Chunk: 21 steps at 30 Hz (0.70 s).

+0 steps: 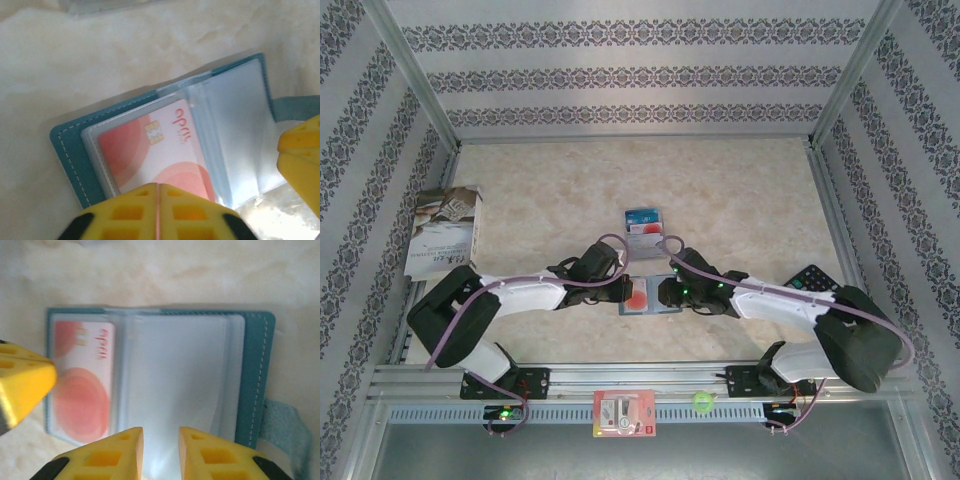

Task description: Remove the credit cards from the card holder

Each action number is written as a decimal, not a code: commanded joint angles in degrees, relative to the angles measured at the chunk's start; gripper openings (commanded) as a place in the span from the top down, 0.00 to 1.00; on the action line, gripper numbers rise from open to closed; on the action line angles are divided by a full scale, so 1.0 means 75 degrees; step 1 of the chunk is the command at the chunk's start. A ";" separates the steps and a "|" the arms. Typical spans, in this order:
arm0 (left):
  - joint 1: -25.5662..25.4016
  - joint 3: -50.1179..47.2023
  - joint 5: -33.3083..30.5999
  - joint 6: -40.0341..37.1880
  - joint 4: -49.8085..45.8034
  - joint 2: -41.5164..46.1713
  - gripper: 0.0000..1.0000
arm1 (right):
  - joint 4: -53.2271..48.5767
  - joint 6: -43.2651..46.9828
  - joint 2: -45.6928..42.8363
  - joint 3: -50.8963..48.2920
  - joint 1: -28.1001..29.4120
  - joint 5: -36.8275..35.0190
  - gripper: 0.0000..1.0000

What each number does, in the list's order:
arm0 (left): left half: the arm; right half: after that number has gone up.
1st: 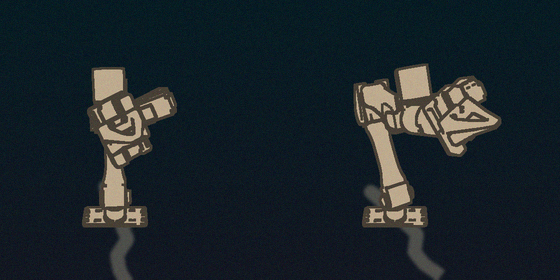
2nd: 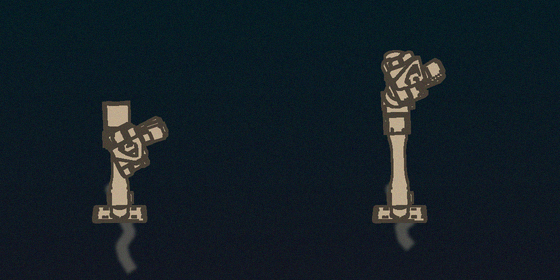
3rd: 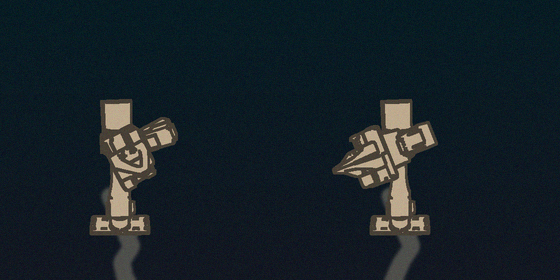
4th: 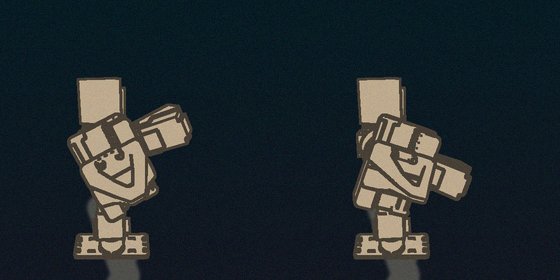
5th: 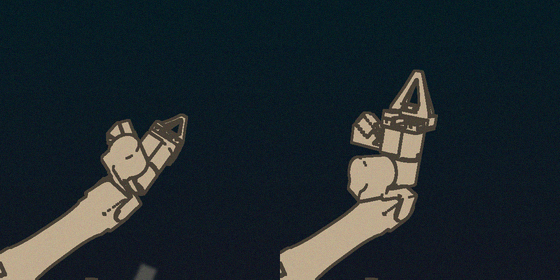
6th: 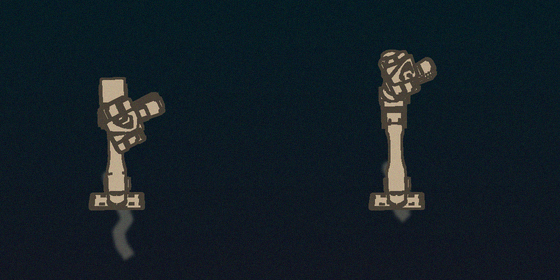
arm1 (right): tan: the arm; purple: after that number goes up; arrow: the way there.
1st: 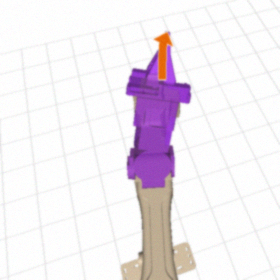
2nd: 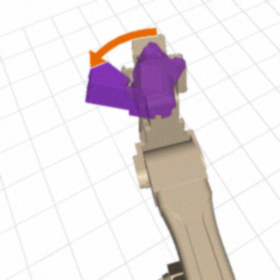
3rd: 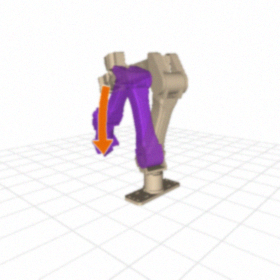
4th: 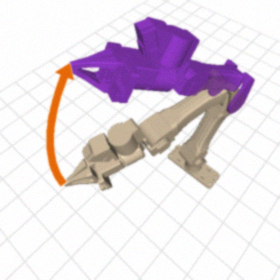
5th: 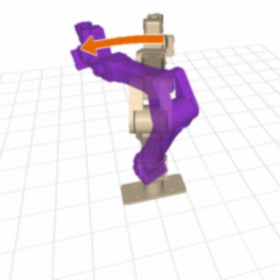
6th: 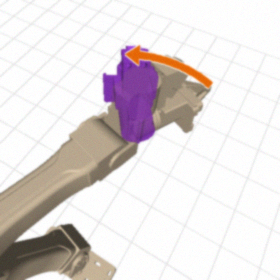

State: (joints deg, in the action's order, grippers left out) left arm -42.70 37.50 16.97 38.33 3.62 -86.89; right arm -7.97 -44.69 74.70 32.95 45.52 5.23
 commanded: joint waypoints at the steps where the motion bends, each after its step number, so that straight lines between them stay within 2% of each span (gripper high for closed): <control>1: -0.0076 -0.0119 0.0040 -0.0131 -0.0100 0.0716 0.83 | 0.0219 0.0413 -0.0487 0.0287 0.0008 0.0113 0.73; 4: -0.0073 -0.0208 -0.0104 -0.0180 -0.0230 0.0929 0.84 | 0.0605 0.0312 -0.0256 0.0422 -0.0120 0.0952 0.73; 7: -0.0076 -0.0198 -0.0119 -0.0309 -0.0336 0.0631 0.97 | 0.1231 -0.0079 0.0351 0.0412 -0.0240 0.1717 0.77; 9: -0.0072 -0.0201 -0.0146 -0.0303 -0.0267 0.0387 1.00 | 0.1554 -0.0287 0.0734 0.0431 -0.0278 0.1999 0.79; 21: -0.0073 -0.0037 -0.0472 -0.0499 -0.0610 -0.0249 1.00 | 0.1765 -0.0789 0.1644 0.0318 -0.0409 0.1941 0.80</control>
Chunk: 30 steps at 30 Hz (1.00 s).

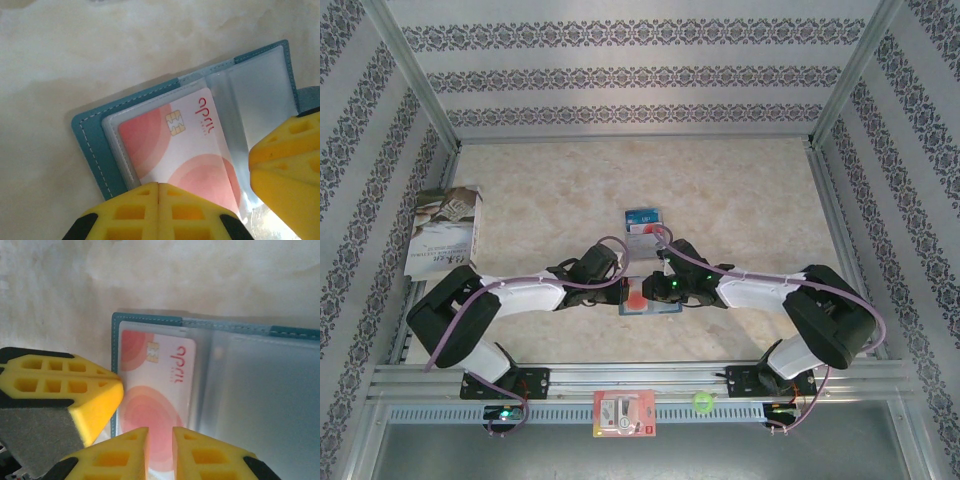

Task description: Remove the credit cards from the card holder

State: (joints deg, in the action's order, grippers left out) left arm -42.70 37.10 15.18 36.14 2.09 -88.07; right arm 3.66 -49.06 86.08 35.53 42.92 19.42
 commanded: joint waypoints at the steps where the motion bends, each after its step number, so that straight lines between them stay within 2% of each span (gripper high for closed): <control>1: -0.0073 -0.0002 -0.0260 -0.0190 -0.0410 -0.0071 1.00 | 0.0233 -0.0211 0.0153 -0.0026 -0.0068 0.0042 0.80; 14: -0.0082 -0.0118 -0.0348 -0.0213 -0.0580 0.0401 1.00 | 0.0413 -0.0334 0.0552 -0.0003 -0.0144 0.0124 0.78; 27: -0.0096 0.0078 0.0021 -0.0284 -0.0668 -0.0359 1.00 | 0.1040 -0.0536 0.0803 -0.0168 -0.0175 0.0423 0.81; 30: -0.0119 0.0081 0.0054 -0.0325 -0.0764 -0.0370 1.00 | 0.1075 -0.0558 0.0798 -0.0190 -0.0180 0.0446 0.85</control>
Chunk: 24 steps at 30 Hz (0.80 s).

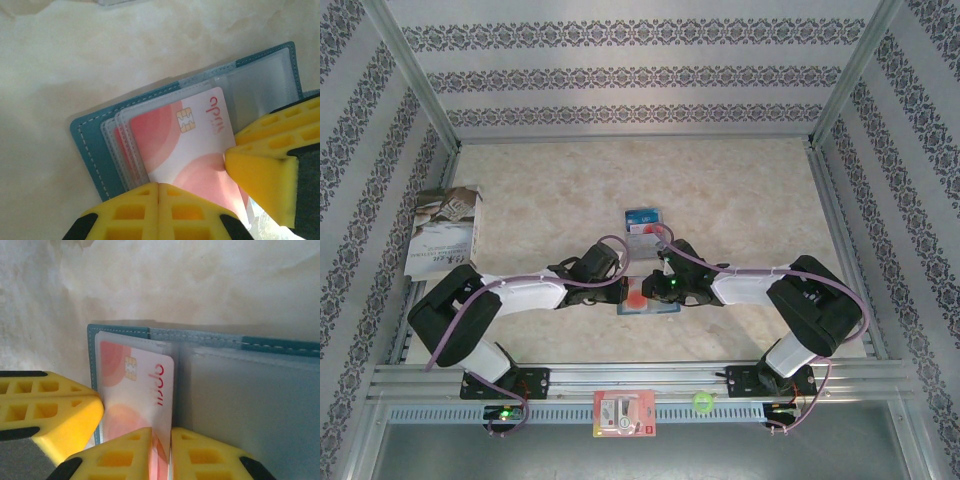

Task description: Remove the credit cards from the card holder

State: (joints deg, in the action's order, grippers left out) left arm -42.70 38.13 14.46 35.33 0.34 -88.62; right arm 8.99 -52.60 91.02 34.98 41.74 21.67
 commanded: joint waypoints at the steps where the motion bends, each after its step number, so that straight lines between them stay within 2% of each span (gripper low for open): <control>1: -0.0124 -0.0071 0.0160 -0.0223 -0.0547 -0.0290 1.00 | 0.0380 -0.0097 0.0136 -0.0127 -0.0044 0.0146 0.87; 9: -0.0120 -0.0140 0.0062 -0.0187 -0.0666 -0.0152 1.00 | 0.0362 -0.0111 -0.0161 -0.0414 -0.0117 -0.0125 0.99; 12: -0.0108 -0.0156 0.0069 -0.0190 -0.0623 -0.0162 1.00 | 0.0332 -0.0114 -0.0287 -0.0532 -0.0121 -0.0252 1.00; 21: -0.0111 -0.0215 0.0116 -0.0201 -0.0491 -0.0030 1.00 | 0.0239 0.0014 -0.0625 -0.0782 -0.0118 -0.0394 0.98; 24: -0.0108 -0.0189 0.0174 -0.0222 -0.0508 -0.0039 1.00 | 0.0386 0.0046 -0.0626 -0.0815 -0.0122 -0.0324 0.89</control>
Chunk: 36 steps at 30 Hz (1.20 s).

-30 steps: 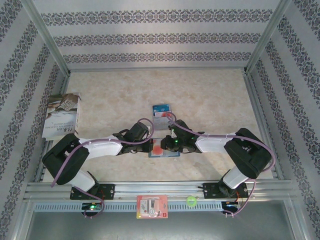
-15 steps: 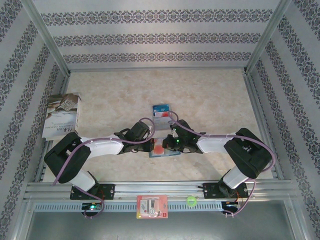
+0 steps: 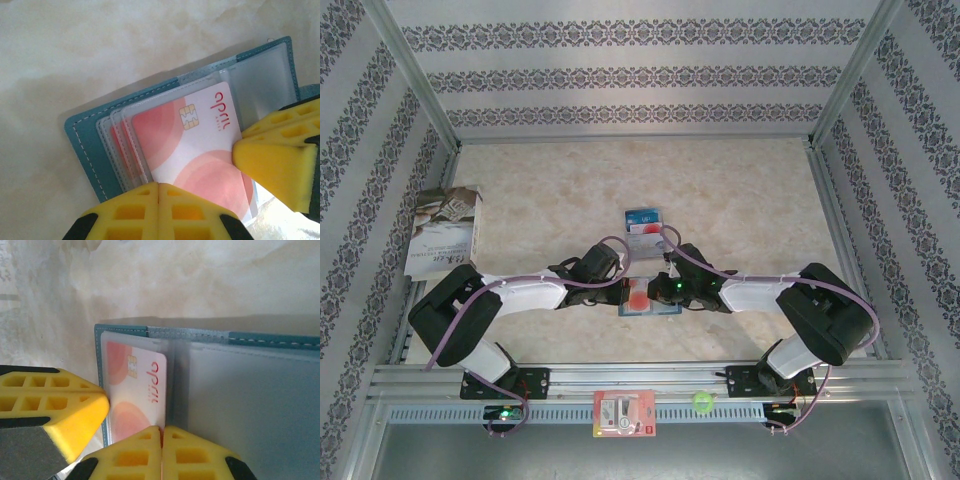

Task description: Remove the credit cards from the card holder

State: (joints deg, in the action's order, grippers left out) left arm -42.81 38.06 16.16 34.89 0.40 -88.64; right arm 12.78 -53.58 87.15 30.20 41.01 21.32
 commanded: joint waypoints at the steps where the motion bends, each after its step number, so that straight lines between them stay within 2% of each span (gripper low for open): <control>1: -0.0093 -0.0180 -0.0043 -0.0173 -0.0523 -0.0037 1.00 | -0.0151 0.0183 -0.0105 -0.0159 -0.0022 -0.0297 0.85; 7: -0.0093 -0.0197 -0.0014 -0.0153 -0.0471 -0.0104 1.00 | -0.0181 0.0148 -0.0188 -0.0202 -0.0026 -0.0400 0.83; 16: -0.0093 -0.0239 -0.0025 -0.0116 -0.0441 -0.0075 1.00 | -0.0069 0.0146 -0.0332 -0.0319 -0.0026 -0.0402 1.00; 24: -0.0099 -0.0285 -0.0047 -0.0083 -0.0399 -0.0005 1.00 | -0.0382 0.0250 -0.0828 -0.0444 -0.0077 -0.0650 1.00; 25: -0.0093 -0.0284 -0.0050 -0.0082 -0.0395 -0.0004 1.00 | -0.0408 0.0292 -0.0785 -0.0391 -0.0078 -0.0601 0.94; 26: -0.0093 -0.0285 -0.0049 -0.0085 -0.0402 -0.0004 1.00 | -0.0445 0.0332 -0.0699 -0.0318 -0.0077 -0.0512 0.84; 28: -0.0093 -0.0280 -0.0049 -0.0097 -0.0401 0.0010 1.00 | -0.0424 0.0329 -0.0555 -0.0262 -0.0074 -0.0421 0.76; 34: -0.0098 -0.0251 0.0003 -0.0128 -0.0391 -0.0055 1.00 | -0.0286 0.0283 -0.0224 -0.0209 -0.0072 -0.0320 0.73; 36: -0.0094 -0.0227 0.0023 -0.0129 -0.0405 -0.0084 1.00 | -0.0252 0.0280 -0.0143 -0.0194 -0.0066 -0.0285 0.77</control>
State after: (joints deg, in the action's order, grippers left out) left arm -42.81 37.63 16.34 34.72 0.58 -88.40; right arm 11.20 -52.03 84.36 28.14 40.97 18.81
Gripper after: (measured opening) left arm 0.063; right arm 0.243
